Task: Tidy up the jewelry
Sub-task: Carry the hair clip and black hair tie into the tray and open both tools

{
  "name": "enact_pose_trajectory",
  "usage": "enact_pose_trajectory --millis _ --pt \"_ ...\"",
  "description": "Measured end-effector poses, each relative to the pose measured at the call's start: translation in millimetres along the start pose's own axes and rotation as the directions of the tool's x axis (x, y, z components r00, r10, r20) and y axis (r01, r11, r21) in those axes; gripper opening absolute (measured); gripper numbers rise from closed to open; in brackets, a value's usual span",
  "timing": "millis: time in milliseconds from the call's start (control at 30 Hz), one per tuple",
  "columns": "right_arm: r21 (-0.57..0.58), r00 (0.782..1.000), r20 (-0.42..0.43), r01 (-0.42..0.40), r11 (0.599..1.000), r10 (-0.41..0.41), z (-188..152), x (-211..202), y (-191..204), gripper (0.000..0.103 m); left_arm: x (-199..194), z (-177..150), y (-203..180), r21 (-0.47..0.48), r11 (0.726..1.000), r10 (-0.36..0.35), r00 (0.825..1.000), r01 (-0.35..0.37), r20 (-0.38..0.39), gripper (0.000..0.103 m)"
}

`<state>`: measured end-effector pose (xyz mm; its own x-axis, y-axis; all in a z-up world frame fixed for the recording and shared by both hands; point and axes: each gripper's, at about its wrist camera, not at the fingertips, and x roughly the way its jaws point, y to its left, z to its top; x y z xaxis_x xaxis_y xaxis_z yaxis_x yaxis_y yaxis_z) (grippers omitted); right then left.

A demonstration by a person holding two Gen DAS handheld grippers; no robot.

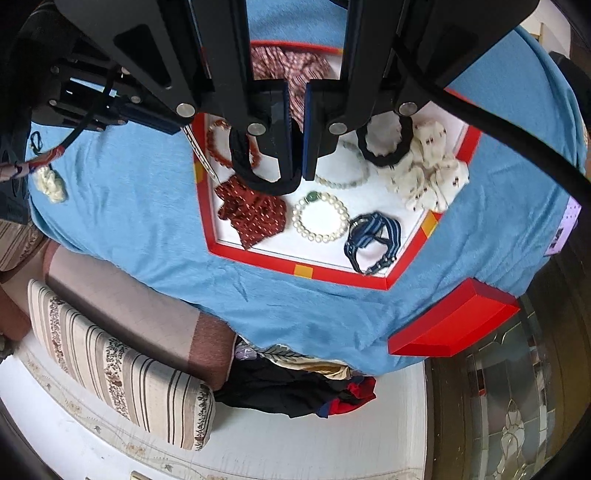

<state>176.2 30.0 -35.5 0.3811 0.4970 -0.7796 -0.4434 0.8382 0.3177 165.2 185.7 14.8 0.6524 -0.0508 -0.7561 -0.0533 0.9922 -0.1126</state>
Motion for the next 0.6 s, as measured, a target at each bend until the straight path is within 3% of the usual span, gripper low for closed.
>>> enact_pose_trajectory --millis 600 --pt "0.016 1.0 -0.021 0.006 1.0 -0.006 16.2 30.2 -5.2 0.011 50.8 41.0 17.9 0.047 0.995 0.092 0.996 -0.091 -0.013 0.004"
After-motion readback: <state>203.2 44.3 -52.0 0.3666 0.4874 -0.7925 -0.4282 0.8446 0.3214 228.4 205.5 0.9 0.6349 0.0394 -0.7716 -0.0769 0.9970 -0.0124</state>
